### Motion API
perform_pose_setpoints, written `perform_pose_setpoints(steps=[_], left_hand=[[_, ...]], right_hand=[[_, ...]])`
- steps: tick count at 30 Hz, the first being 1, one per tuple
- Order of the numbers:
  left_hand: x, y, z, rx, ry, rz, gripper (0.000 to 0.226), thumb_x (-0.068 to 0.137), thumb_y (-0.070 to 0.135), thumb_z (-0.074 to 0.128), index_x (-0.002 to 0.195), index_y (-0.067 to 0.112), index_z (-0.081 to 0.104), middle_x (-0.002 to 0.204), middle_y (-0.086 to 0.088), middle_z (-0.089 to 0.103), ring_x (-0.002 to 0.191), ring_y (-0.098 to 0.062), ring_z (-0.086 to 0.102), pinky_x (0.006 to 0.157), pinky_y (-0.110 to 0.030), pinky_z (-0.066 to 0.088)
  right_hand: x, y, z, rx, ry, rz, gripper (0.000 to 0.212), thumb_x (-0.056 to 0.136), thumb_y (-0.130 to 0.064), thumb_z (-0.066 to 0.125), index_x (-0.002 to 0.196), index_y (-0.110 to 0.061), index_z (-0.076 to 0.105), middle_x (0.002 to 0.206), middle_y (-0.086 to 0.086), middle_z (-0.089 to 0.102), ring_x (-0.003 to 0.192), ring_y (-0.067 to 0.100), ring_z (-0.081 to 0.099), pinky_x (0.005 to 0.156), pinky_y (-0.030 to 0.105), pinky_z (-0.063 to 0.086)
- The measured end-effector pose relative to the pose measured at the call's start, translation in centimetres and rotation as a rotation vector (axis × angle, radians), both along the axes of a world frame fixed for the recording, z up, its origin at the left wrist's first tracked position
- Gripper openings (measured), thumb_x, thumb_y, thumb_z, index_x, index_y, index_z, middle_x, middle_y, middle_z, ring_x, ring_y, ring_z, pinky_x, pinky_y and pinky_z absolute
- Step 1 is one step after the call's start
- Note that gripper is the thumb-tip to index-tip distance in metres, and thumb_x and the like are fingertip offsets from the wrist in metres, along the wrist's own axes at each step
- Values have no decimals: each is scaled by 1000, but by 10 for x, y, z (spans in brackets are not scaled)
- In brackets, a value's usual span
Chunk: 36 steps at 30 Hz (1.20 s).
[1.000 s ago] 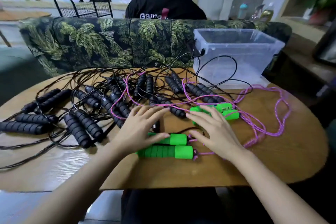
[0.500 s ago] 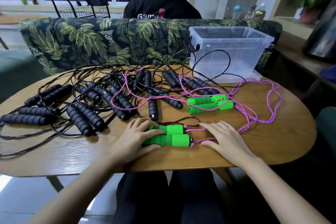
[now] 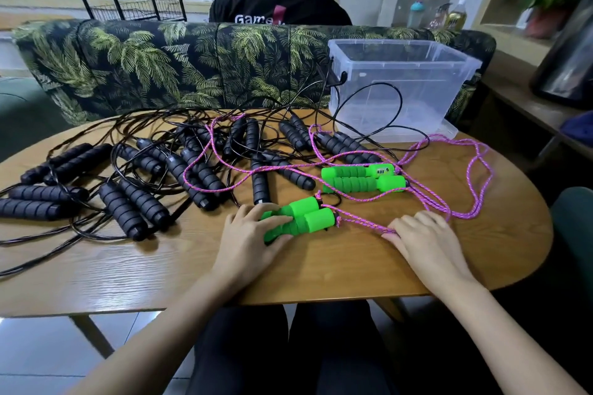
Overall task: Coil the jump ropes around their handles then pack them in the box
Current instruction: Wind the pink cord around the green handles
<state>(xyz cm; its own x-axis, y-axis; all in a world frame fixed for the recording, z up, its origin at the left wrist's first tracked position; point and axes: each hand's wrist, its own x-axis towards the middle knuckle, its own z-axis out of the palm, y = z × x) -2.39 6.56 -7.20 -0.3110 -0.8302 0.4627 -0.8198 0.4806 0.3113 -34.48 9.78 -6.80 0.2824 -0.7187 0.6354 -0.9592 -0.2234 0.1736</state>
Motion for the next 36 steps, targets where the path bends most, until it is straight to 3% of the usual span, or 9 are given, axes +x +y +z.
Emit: perform_pose_setpoints(steps=[3, 7, 13, 16, 20, 23, 27, 32, 36], left_hand=[[-2, -1, 0, 19, 52, 17, 41, 82, 61, 49, 103, 38, 76, 116, 12, 65, 97, -25, 58, 82, -42, 47], [-2, -3, -2, 26, 66, 14, 41, 81, 61, 50, 100, 38, 76, 113, 14, 64, 96, -26, 58, 82, -45, 48], [0, -3, 1, 17, 17, -4, 43, 84, 63, 47, 104, 39, 76, 113, 14, 62, 94, -25, 56, 80, -43, 48], [2, 2, 14, 78, -53, -31, 62, 86, 77, 30, 112, 40, 73, 116, 15, 58, 97, -23, 52, 83, -42, 45], [-1, 10, 37, 252, -236, -47, 101, 59, 97, 27, 130, 34, 62, 128, 12, 50, 110, -23, 47, 93, -40, 40], [-1, 8, 39, 245, -388, -56, 84, 70, 81, 53, 140, 34, 52, 137, 10, 43, 116, -25, 44, 97, -39, 41], [6, 0, 30, 213, -296, -98, 55, 84, 49, 68, 135, 34, 57, 135, 9, 49, 113, -26, 46, 93, -38, 42], [8, -5, 23, 222, -176, -79, 68, 82, 52, 71, 139, 25, 44, 133, 4, 54, 112, -25, 46, 92, -37, 37], [10, -12, 12, 193, -219, -87, 79, 77, 72, 45, 135, 20, 52, 118, -2, 59, 104, -28, 49, 90, -42, 43]], right_hand=[[38, 26, 3, -27, -73, 5, 34, 89, -43, 48, 68, -20, 61, 58, -4, 57, 59, 23, 58, 72, 34, 40], [111, 54, -4, -6, -126, 64, 30, 88, -42, 49, 66, -24, 58, 57, -7, 54, 56, 17, 57, 53, 31, 46], [177, 65, -12, -7, -80, 87, 30, 91, -41, 45, 67, -27, 57, 58, -8, 53, 56, 13, 55, 48, 28, 43], [183, 66, -16, -5, -60, 85, 28, 91, -40, 46, 70, -27, 61, 59, -8, 53, 57, 14, 57, 48, 29, 43], [191, 71, -18, -8, -46, 147, 30, 92, -37, 49, 67, -26, 63, 57, -7, 52, 56, 14, 57, 49, 29, 44], [183, 71, -16, -16, -72, 239, 32, 93, -40, 50, 71, -25, 66, 58, -8, 53, 58, 14, 56, 50, 29, 44], [130, 53, -8, -29, -26, 371, 39, 98, -46, 49, 69, -25, 63, 62, -9, 52, 61, 13, 52, 55, 26, 42], [59, 25, -3, 128, -45, 390, 46, 102, -50, 39, 71, -23, 59, 68, -10, 54, 67, 13, 55, 56, 26, 43], [34, 10, 1, 219, -90, 392, 39, 99, -48, 42, 74, -22, 56, 72, -11, 53, 74, 14, 51, 71, 23, 38]])
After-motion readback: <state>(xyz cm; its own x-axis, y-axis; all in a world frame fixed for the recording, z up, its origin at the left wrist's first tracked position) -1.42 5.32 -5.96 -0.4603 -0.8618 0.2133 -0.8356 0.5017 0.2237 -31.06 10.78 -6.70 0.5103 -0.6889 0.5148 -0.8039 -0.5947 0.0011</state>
